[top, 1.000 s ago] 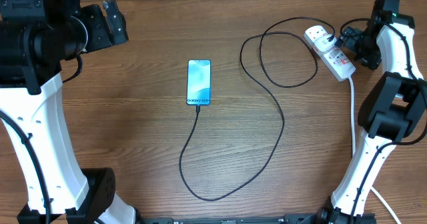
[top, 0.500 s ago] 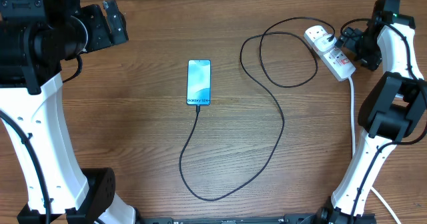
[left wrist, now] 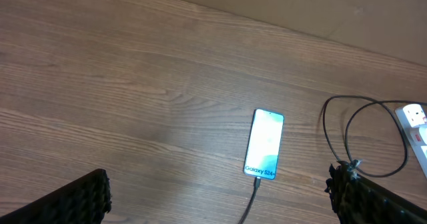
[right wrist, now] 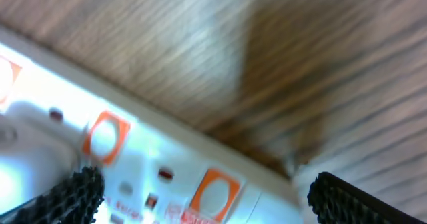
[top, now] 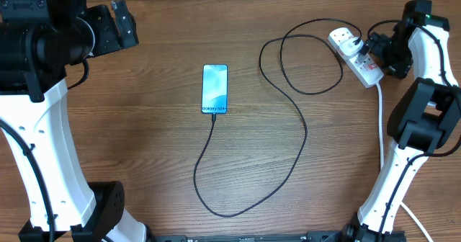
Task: Plug charger to phone and switch on socket
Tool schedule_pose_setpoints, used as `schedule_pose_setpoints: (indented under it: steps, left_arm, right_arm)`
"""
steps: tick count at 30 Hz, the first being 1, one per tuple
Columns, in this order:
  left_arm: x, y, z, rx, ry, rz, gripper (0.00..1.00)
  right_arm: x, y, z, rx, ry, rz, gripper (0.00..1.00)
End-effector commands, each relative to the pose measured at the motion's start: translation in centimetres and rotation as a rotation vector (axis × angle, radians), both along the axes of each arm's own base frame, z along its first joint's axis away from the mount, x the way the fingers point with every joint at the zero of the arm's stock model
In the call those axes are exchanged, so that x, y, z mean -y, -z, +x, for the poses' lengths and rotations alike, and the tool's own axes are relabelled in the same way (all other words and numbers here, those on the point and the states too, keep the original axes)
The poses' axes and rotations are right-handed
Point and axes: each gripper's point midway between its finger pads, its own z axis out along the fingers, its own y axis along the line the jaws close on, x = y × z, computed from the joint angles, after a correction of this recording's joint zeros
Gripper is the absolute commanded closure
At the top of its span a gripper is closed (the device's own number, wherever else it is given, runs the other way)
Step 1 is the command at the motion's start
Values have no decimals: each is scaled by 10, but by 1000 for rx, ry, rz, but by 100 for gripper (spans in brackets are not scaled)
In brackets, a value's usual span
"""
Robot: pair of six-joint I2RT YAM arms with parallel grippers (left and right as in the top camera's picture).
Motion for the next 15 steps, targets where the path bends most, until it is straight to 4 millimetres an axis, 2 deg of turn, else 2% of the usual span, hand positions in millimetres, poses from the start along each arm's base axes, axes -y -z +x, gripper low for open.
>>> schedule_pose_setpoints:
  steps: [1,3,5,6,8,12,15]
  left_arm:
    - [-4,-2,-3,4,-27,-3,0]
    - [-4,-2,-3,4,-27,-3,0]
    - [-4,-2,-3,4,-27,-3,0]
    - [-4,-2,-3,4,-27,-3,0]
    - [-4,-2,-3,4,-27,-3,0]
    - [-4,-2,-3,4,-27,-3,0]
    - [-4,-2,-3,4,-27,-3,0]
  right_arm:
    - [-1,-9,-5,-17,-13,7,0]
    - [7,-37,-9,12,26,1,0]
    - [14,-75,-16,59,51,-6,0]
    - [16,-88,-19,77,55,-8,0]
    - [17,-127,-30,124,66,-18,0]
    - [6,-196,-59,202,68,-34,0]
    - [-13,-234,-85,232,51,-29,0]
